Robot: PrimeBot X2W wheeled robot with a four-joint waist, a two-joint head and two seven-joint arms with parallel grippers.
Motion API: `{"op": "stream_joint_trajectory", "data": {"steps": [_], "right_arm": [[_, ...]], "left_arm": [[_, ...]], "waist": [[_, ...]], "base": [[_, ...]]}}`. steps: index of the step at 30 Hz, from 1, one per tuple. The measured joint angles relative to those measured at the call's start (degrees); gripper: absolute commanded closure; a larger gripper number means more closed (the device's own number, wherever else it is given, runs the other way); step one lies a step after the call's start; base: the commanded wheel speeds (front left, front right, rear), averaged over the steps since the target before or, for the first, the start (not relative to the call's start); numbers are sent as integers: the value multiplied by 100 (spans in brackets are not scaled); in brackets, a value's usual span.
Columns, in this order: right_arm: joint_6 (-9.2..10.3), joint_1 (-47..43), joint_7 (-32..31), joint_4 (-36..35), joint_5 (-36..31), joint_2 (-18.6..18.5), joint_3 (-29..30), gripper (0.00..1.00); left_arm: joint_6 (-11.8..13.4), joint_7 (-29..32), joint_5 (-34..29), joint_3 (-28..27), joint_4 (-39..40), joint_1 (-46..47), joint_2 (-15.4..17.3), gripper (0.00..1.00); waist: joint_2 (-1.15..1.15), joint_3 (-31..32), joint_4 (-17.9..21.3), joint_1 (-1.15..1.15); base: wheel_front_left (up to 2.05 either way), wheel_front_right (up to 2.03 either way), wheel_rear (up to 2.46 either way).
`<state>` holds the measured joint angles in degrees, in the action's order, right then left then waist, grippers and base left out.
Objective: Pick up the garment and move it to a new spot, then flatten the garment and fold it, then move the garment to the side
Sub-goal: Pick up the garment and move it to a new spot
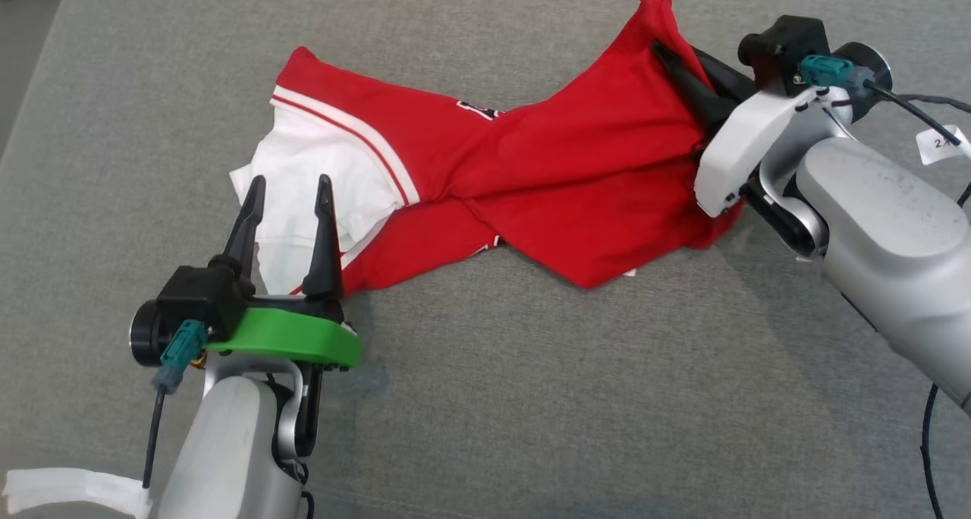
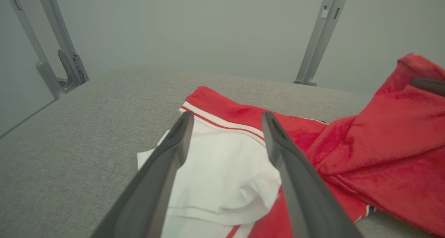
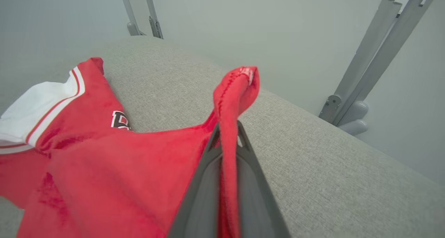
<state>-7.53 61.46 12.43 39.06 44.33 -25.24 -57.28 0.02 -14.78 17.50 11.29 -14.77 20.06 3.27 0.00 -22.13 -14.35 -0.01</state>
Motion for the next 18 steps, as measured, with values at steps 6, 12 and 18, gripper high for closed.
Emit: {"op": "stream_joint_trajectory", "data": {"steps": [6,12,18], "right_arm": [[0,-884,232,-1090,-247,-426,467,100],[1,-2142,263,-2005,-762,-644,1133,100],[0,-3495,263,-2550,-1753,-619,1533,100]], "left_arm": [[9,0,-15,-146,12,-201,74,0],[35,0,-5,-221,32,-392,147,0],[56,7,11,-234,77,-465,200,0]], "waist": [[0,287,404,0],[0,498,706,1],[0,669,959,1]], "base": [[0,0,0],[0,0,0],[0,0,0]]}}
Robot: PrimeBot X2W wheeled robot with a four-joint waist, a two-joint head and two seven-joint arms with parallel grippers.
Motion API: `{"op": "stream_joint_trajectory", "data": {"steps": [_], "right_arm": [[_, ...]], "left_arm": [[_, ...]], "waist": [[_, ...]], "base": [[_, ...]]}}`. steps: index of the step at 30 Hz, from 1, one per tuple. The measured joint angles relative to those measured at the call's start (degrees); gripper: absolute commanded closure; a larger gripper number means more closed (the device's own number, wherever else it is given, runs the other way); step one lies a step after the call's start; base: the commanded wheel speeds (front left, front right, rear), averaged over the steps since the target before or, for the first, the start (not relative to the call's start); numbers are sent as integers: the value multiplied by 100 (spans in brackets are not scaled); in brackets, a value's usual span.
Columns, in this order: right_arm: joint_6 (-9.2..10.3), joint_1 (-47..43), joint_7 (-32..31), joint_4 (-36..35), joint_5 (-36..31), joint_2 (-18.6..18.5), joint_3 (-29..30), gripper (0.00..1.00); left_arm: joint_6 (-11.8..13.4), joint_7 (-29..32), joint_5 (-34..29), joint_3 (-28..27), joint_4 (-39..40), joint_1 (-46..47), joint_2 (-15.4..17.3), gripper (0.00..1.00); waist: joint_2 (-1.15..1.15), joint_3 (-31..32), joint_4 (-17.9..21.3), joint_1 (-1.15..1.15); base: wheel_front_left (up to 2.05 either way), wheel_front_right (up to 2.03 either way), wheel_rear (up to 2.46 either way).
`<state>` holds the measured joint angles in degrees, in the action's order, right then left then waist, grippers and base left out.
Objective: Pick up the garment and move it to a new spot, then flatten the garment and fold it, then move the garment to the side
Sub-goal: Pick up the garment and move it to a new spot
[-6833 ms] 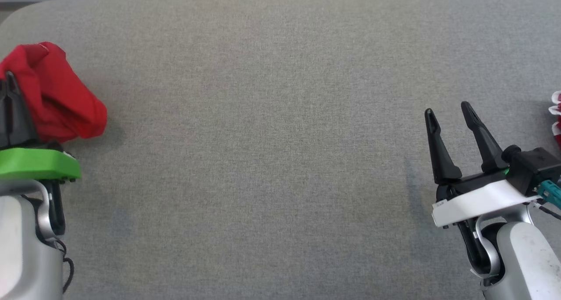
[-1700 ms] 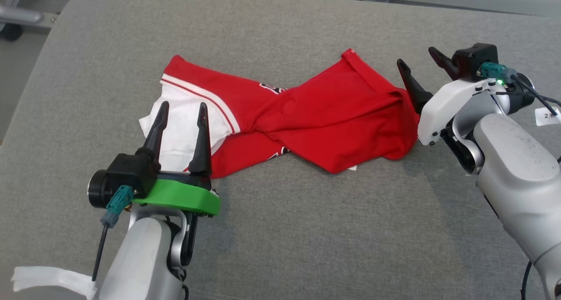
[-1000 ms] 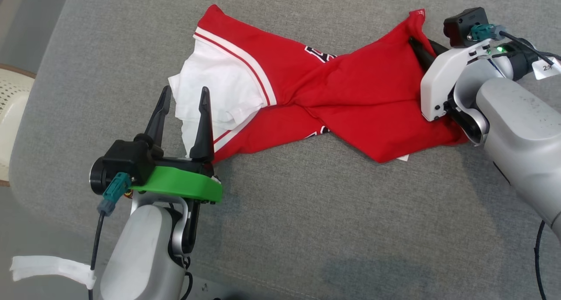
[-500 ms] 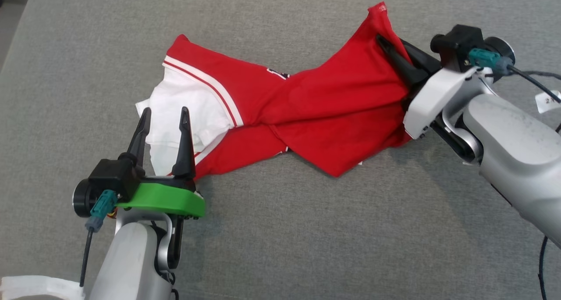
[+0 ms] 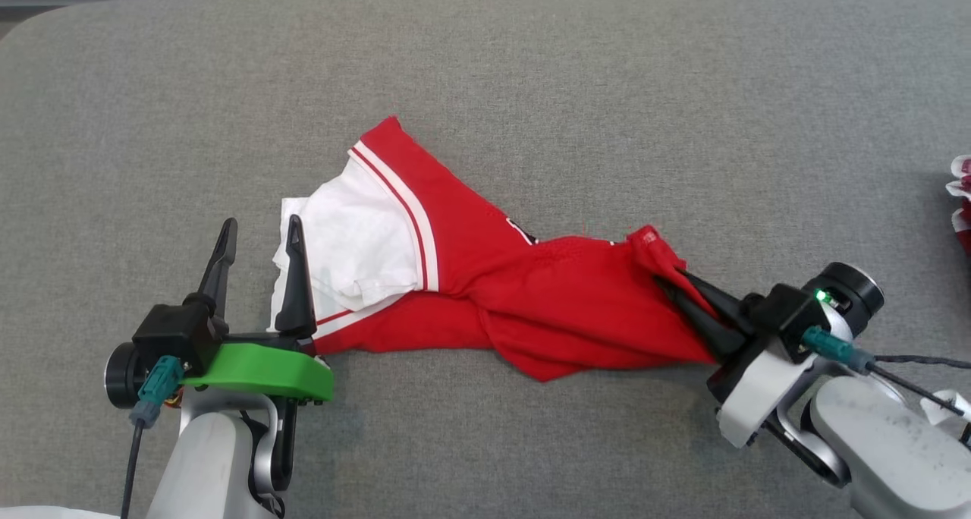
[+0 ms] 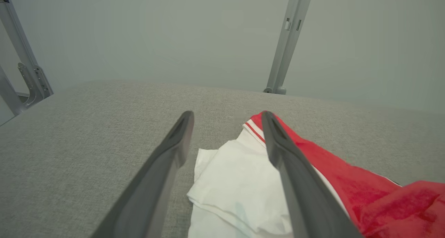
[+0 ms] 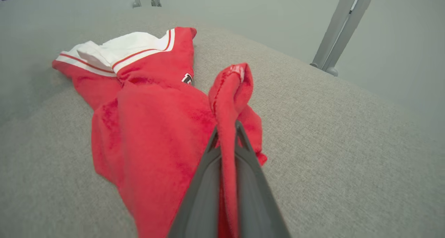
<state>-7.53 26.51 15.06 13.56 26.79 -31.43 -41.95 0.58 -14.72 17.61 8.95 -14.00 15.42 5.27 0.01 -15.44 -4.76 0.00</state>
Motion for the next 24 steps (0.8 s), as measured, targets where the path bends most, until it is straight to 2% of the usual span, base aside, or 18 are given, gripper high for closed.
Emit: {"op": "stream_joint_trajectory", "data": {"steps": [4,5,6,7,12,17,24], "right_arm": [[0,-354,1,36,-656,107,0,100],[0,-456,1,71,-666,194,8,57],[-1,-536,0,146,-746,240,-1,9],[0,-611,0,163,-753,289,51,0],[0,-885,1,112,-727,527,391,0],[0,-1322,0,-355,-723,675,945,0],[0,-1981,1,-1046,-710,1124,2207,0]], "left_arm": [[13,21,10,16,15,-24,23,0],[15,37,11,25,16,-25,25,0],[19,51,18,36,25,-31,26,0],[20,53,23,40,24,-40,33,0],[35,54,29,60,15,-77,54,0],[53,77,52,63,8,-194,102,0],[155,112,96,-8,67,-437,211,0]], "waist": [[0,67,65,0],[0,79,71,0],[0,89,73,0],[0,99,73,0],[0,185,74,0],[0,329,101,0],[0,568,228,0]], "base": [[0,0,0],[0,0,0],[0,0,0],[0,0,0],[0,0,0],[0,0,0],[0,0,0]]}}
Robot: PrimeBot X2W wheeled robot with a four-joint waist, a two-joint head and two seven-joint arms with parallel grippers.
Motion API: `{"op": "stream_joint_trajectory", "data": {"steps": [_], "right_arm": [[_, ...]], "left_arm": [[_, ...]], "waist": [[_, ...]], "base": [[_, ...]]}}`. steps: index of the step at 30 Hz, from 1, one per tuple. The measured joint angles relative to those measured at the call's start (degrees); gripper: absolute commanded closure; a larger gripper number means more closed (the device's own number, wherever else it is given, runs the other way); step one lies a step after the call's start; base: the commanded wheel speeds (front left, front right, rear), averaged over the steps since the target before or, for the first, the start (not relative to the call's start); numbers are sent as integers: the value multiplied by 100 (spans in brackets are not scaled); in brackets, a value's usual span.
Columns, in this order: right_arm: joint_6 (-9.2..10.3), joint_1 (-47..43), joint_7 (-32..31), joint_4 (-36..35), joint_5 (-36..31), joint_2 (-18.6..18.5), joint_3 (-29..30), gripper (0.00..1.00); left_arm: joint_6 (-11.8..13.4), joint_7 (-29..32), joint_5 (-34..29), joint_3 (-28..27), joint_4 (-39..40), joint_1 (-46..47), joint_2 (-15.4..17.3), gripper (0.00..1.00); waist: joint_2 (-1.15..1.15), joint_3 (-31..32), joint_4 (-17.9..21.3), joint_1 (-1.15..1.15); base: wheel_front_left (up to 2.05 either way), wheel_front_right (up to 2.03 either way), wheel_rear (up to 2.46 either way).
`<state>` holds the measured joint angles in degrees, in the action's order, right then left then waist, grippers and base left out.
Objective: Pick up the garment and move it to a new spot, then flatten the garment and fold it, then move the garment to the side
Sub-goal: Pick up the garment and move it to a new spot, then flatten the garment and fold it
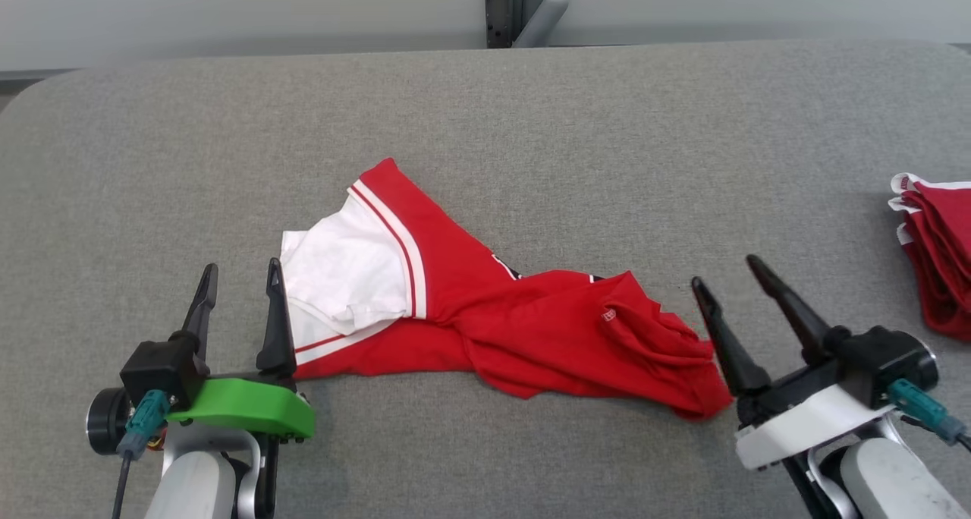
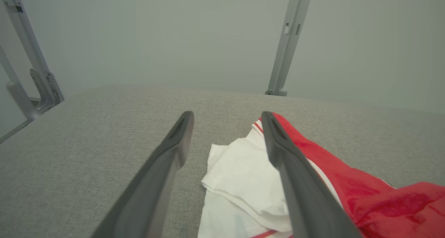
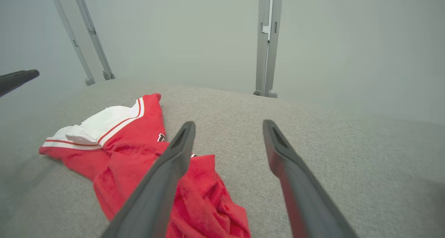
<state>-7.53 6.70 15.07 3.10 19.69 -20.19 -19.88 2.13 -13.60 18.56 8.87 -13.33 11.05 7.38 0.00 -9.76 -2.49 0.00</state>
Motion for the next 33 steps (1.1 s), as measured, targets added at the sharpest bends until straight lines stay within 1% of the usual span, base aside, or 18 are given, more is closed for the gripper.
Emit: {"op": "stream_joint_trajectory", "data": {"steps": [1,2,5,8,18,29,33], "right_arm": [[0,-59,0,-62,-64,87,221,0],[1,-129,0,-140,-91,253,578,0],[1,-210,0,-162,-215,403,985,0],[1,-272,-18,-134,-253,530,1198,0],[1,-545,-113,42,-190,799,1329,0],[1,-534,-122,143,-104,800,1327,0],[1,-455,-261,308,48,730,1239,0]], "left_arm": [[18,4,5,-11,15,-27,19,0],[45,49,11,-26,54,-108,45,0],[87,93,33,-59,101,-241,99,0],[112,144,34,-67,157,-384,151,0],[227,321,98,-48,401,-816,223,0],[250,365,155,-14,517,-827,253,0],[252,360,156,23,534,-785,252,0]], "waist": [[0,33,24,0],[0,111,67,0],[0,231,125,0],[0,357,177,0],[0,685,297,0],[0,643,237,0],[0,597,182,0]], "base": [[0,0,0],[0,0,0],[0,0,0],[0,0,0],[0,0,0],[0,0,0],[0,0,0]]}}
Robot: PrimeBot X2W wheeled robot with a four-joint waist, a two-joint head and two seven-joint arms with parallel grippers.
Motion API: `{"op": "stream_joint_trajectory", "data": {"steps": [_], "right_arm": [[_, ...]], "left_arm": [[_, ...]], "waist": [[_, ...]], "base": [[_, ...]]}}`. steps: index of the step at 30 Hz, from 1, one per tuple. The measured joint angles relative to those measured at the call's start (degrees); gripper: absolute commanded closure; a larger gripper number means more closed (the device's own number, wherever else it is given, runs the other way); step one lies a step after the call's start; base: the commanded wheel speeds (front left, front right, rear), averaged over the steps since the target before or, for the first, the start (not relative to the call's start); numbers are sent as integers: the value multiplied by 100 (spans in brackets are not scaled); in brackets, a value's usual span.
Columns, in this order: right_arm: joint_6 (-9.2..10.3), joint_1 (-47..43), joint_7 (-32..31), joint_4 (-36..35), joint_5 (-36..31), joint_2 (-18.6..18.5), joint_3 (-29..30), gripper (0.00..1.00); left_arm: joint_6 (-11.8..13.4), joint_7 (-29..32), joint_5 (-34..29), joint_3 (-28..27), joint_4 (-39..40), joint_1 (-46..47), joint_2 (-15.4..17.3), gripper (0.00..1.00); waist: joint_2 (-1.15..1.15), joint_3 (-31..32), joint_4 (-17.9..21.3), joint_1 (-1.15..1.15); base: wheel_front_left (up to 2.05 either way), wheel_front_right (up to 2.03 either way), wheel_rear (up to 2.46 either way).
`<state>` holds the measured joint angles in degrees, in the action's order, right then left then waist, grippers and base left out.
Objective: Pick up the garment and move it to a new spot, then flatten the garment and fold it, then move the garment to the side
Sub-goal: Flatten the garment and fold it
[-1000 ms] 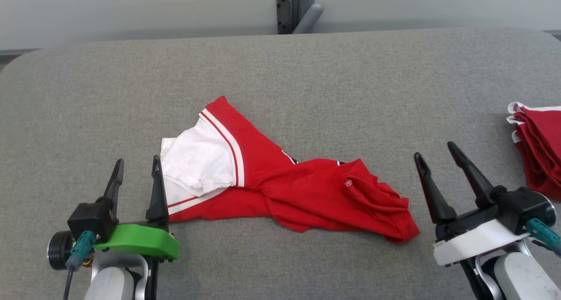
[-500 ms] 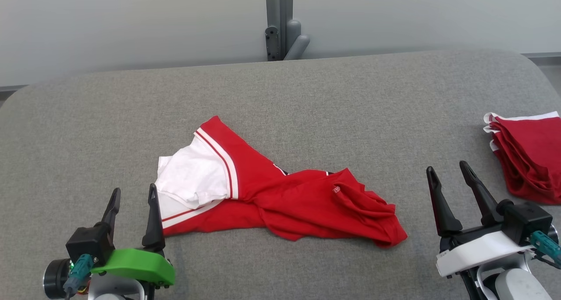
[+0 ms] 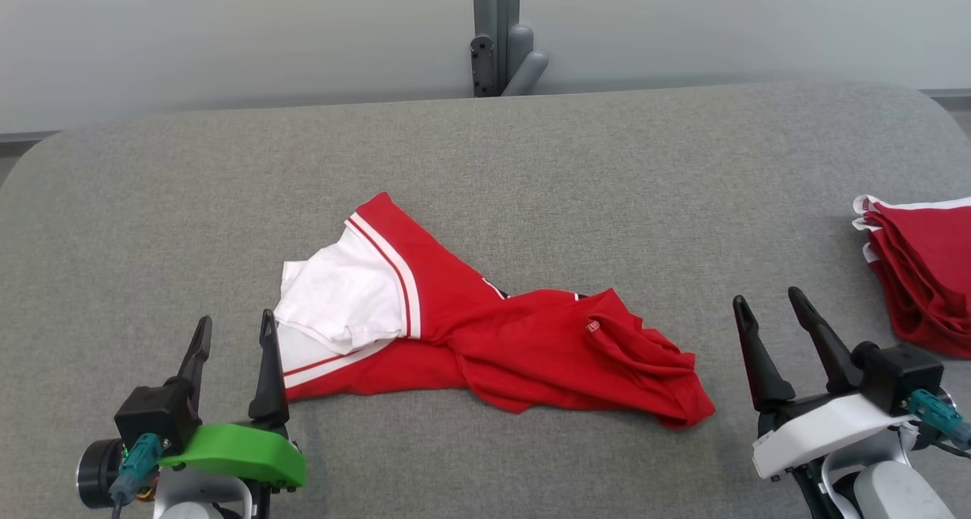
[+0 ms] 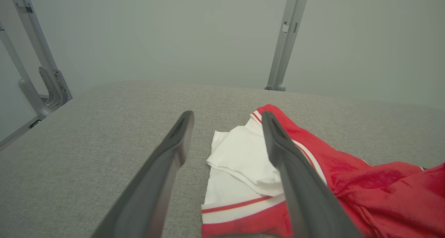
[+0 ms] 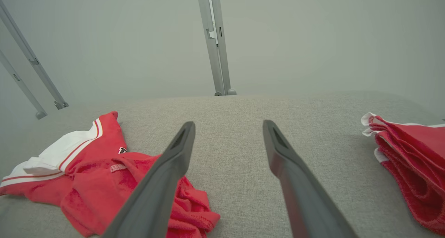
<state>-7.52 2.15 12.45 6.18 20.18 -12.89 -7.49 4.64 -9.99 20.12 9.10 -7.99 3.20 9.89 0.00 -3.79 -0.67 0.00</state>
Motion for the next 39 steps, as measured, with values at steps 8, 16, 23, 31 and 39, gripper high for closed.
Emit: {"op": "stream_joint_trajectory", "data": {"steps": [8,16,23,31,39], "right_arm": [[0,368,-109,903,361,-123,-539,0],[0,804,-29,1893,845,-132,-1191,0],[-2,946,-102,2290,1158,-291,-1517,61],[-2,1452,-90,2346,1131,-539,-1699,100],[-2,3031,40,2496,987,-934,-1975,100]], "left_arm": [[-9,-60,-1,142,8,225,-82,0],[-43,-158,-1,226,-138,456,-157,0],[-55,-243,3,236,-255,567,-172,0],[-63,-305,41,281,-324,695,-224,0],[-120,-378,42,381,-414,857,-312,0]], "waist": [[0,-271,-152,0],[0,-615,-326,0],[0,-760,-445,0],[0,-847,-522,0],[0,-1062,-660,0]], "base": [[0,0,0],[0,0,0],[0,0,0],[0,0,0],[0,0,0]]}}
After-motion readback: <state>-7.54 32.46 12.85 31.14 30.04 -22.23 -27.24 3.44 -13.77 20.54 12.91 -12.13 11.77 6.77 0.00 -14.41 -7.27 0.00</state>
